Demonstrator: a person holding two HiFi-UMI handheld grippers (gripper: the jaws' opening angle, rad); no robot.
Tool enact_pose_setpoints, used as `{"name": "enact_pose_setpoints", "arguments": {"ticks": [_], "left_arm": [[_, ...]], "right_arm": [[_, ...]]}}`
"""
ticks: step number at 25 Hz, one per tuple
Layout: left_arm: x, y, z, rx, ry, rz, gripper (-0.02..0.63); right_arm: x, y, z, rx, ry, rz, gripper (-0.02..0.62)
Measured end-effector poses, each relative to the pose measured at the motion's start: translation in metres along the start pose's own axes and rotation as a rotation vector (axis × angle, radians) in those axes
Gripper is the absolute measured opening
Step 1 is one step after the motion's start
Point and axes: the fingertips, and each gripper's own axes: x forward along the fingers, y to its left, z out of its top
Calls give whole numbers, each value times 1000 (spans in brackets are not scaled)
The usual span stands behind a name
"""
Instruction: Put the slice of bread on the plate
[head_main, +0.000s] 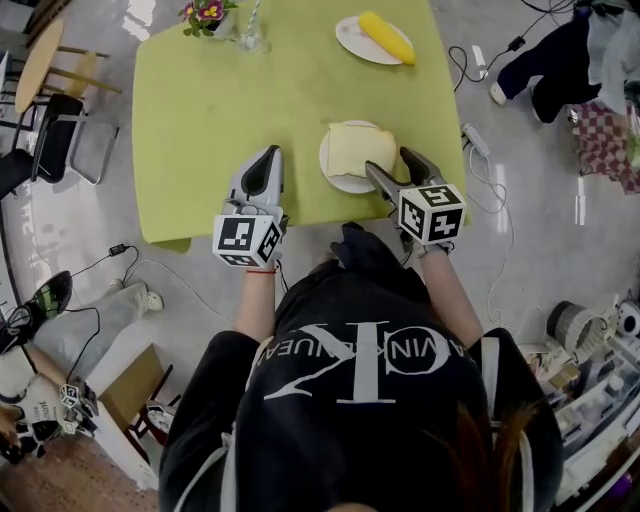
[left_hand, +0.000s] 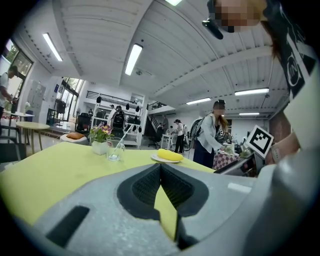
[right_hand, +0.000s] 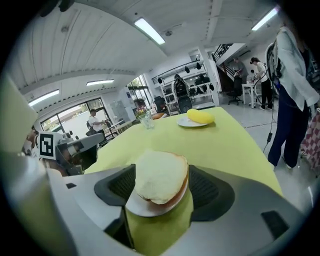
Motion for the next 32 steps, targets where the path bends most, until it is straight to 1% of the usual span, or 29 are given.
{"name": "enact_pose_setpoints", "arguments": {"ticks": [3, 7, 13, 16, 21, 28, 32], "left_arm": [[-1, -3, 5, 8, -6, -7, 11], [0, -7, 10, 16, -10, -19, 11], [4, -13, 24, 39, -34, -40, 11], [3, -15, 31, 45, -42, -42, 11], [0, -12, 41, 55, -64, -35, 11], [-5, -4, 60, 67, -104, -12, 11], [-6, -3, 70, 79, -125, -6, 11]], "right_arm": [[-8, 0, 7, -12, -32, -12, 285], [-18, -1, 13, -17, -76, -17, 183], [-32, -2, 31, -34, -157, -15, 83], [-42, -3, 42, -40, -213, -14, 5], [-54, -2, 61, -56, -301, 1, 2], [-70, 8, 87, -162, -390, 0, 2], [-81, 13, 100, -204, -449, 2, 2]]}}
